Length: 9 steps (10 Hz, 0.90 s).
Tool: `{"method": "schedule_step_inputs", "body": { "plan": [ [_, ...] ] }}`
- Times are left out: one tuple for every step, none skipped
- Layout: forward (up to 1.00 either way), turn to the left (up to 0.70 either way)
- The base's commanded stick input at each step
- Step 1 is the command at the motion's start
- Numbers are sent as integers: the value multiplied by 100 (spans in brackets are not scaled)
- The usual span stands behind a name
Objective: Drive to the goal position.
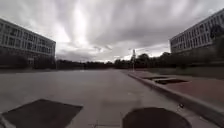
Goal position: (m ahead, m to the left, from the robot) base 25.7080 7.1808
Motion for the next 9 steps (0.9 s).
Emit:
{"method": "schedule_step_inputs", "body": {
  "plan": [
    [70, 0],
    [70, 0],
    [70, 0],
    [70, 0],
    [70, 0],
    [70, 0],
    [70, 0],
    [70, 0],
    [70, 0]
  ]
}}
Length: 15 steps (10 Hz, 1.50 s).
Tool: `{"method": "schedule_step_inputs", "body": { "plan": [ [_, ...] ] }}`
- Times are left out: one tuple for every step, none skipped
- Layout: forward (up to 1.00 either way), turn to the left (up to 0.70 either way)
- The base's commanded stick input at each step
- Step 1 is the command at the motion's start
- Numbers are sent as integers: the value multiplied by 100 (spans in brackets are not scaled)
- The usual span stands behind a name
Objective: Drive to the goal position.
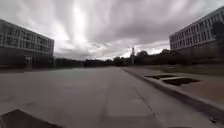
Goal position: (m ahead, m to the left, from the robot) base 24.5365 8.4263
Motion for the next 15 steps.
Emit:
{"method": "schedule_step_inputs", "body": {
  "plan": [
    [70, 0],
    [70, 0],
    [70, 0],
    [70, 0],
    [70, 0],
    [70, 0],
    [70, 0],
    [70, 0],
    [70, 0],
    [70, 0],
    [70, 1],
    [70, 2],
    [70, 26],
    [70, 0],
    [70, 0]
  ]
}}
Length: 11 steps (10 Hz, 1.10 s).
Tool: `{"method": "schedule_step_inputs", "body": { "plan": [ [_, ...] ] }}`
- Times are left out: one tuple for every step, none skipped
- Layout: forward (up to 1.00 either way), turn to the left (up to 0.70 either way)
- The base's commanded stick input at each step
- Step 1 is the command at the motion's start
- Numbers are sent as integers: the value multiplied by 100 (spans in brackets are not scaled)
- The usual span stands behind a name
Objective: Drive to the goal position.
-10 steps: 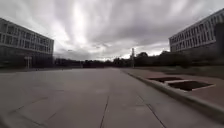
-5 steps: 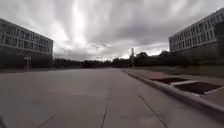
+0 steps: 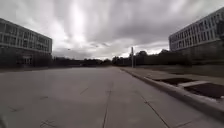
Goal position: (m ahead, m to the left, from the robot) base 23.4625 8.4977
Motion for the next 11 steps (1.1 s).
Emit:
{"method": "schedule_step_inputs", "body": {
  "plan": [
    [70, 0],
    [70, 0],
    [70, 0],
    [70, 0],
    [70, 0],
    [70, 0],
    [70, 0],
    [70, 0],
    [70, 0],
    [70, 0],
    [70, 0]
  ]
}}
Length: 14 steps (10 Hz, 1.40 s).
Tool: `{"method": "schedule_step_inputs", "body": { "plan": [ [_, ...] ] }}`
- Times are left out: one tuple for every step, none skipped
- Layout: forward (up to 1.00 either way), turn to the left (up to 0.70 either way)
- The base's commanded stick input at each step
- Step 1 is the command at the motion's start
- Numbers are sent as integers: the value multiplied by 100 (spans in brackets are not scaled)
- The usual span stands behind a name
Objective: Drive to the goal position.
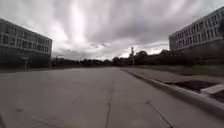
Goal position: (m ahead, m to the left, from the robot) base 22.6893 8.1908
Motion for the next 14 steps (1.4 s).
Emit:
{"method": "schedule_step_inputs", "body": {
  "plan": [
    [70, 0],
    [70, 0],
    [70, 0],
    [70, 0],
    [70, 0],
    [70, 0],
    [70, 0],
    [70, 0],
    [70, 0],
    [70, 0],
    [70, 0],
    [70, 0],
    [70, 0],
    [70, 0]
  ]
}}
